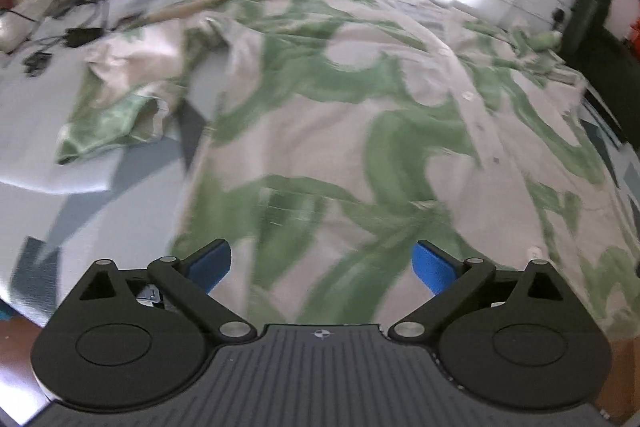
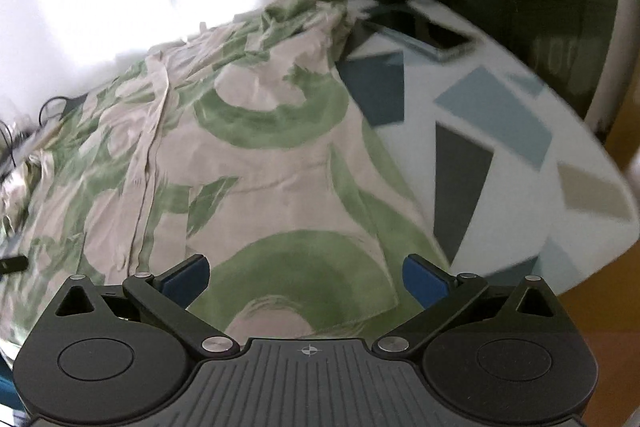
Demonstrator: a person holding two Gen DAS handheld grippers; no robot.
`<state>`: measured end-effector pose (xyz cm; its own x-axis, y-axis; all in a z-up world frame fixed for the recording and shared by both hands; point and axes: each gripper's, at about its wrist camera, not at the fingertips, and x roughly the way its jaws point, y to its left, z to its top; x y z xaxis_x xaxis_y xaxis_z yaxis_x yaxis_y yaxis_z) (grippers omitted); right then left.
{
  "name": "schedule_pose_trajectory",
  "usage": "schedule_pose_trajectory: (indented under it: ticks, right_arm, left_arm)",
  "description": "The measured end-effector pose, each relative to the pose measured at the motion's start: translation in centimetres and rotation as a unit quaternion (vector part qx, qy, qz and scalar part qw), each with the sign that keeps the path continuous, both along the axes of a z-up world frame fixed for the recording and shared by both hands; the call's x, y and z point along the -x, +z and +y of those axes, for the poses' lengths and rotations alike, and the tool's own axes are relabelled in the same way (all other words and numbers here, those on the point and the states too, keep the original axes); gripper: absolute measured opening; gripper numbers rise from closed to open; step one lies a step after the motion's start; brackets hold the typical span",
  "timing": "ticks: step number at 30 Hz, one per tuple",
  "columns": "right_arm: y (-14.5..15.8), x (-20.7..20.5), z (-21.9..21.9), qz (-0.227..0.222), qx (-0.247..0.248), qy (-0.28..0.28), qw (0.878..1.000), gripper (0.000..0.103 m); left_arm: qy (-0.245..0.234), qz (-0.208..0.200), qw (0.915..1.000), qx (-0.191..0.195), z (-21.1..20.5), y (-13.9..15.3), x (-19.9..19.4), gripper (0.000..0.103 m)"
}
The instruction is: Fold clothes
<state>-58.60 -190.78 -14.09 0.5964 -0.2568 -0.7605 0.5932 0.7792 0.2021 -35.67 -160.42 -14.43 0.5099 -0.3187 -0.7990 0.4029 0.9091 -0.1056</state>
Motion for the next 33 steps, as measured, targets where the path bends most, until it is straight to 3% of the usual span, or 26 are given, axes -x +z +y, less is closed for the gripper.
schedule_pose_trajectory:
  ticks: [5, 10, 14, 22, 27, 30, 33]
  right_arm:
    - [2.3, -0.8, 0.2, 0.004, 0.027, -0.028, 0.999, 0.102]
    - [4.5, -2.9, 1.1, 0.012, 0.052, -0.054, 0.997, 0.102]
    - [7.3, -5.5, 2.3, -0.017, 0.065, -0.061, 0.996, 0.102]
    - [17.3, -11.9, 6.9, -0.12, 0.15, -0.027, 0.981, 0.102]
    - [21.9, -16.2, 8.6, -0.162, 0.193, -0.012, 0.968, 0.102]
    - [22.2, -18.2, 8.4, -0.172, 0.18, -0.029, 0.968, 0.102]
    - [20.7, -20.0, 7.1, -0.16, 0.129, -0.051, 0.977, 0.102]
  left_arm:
    - [0.023, 0.019, 0.9988, 0.039, 1.1, 0.6, -1.5, 0.1]
    - [0.012, 0.041, 0.9976, 0.055, 1.4, 1.9, -3.0, 0.1]
    - [-0.003, 0.011, 0.9985, 0.053, 1.8, 4.6, -4.4, 0.101]
    - [-0.026, -0.083, 0.9938, 0.069, 7.0, 9.4, -8.6, 0.102]
    - [-0.018, -0.089, 0.9942, 0.058, 10.0, 9.5, -10.9, 0.102]
    - [-0.013, -0.091, 0.9944, 0.052, 11.7, 9.6, -12.2, 0.102]
    - [-0.008, -0.093, 0.9945, 0.046, 13.4, 9.6, -13.6, 0.102]
